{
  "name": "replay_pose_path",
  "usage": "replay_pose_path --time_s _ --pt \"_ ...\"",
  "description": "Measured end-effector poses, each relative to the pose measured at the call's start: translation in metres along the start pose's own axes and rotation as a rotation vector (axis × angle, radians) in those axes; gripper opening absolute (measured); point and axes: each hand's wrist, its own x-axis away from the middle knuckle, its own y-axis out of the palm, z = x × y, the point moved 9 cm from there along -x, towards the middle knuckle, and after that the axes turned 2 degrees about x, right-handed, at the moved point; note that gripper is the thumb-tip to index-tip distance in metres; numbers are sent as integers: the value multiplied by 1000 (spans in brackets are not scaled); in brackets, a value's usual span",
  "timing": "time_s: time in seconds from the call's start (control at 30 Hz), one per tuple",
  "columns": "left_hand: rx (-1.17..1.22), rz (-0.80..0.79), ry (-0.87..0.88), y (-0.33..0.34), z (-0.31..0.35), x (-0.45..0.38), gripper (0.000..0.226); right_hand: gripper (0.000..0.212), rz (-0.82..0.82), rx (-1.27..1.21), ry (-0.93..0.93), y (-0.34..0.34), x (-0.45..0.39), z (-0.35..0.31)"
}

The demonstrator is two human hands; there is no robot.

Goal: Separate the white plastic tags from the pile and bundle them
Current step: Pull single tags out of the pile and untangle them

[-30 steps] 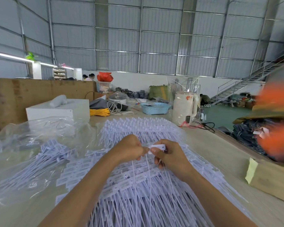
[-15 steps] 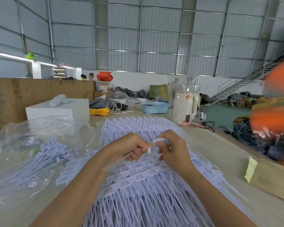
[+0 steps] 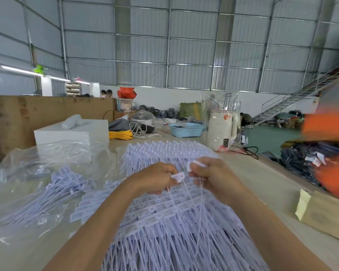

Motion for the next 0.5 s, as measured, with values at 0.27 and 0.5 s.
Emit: replay_pose_path --time_s 0.27,0.5 --pt "131 98 73 -12 4 0 10 16 -83 435 -77 39 -17 -15" --pt "186 186 -76 -24 -17 -2 14 8 -111 342 -69 37 -19 -6"
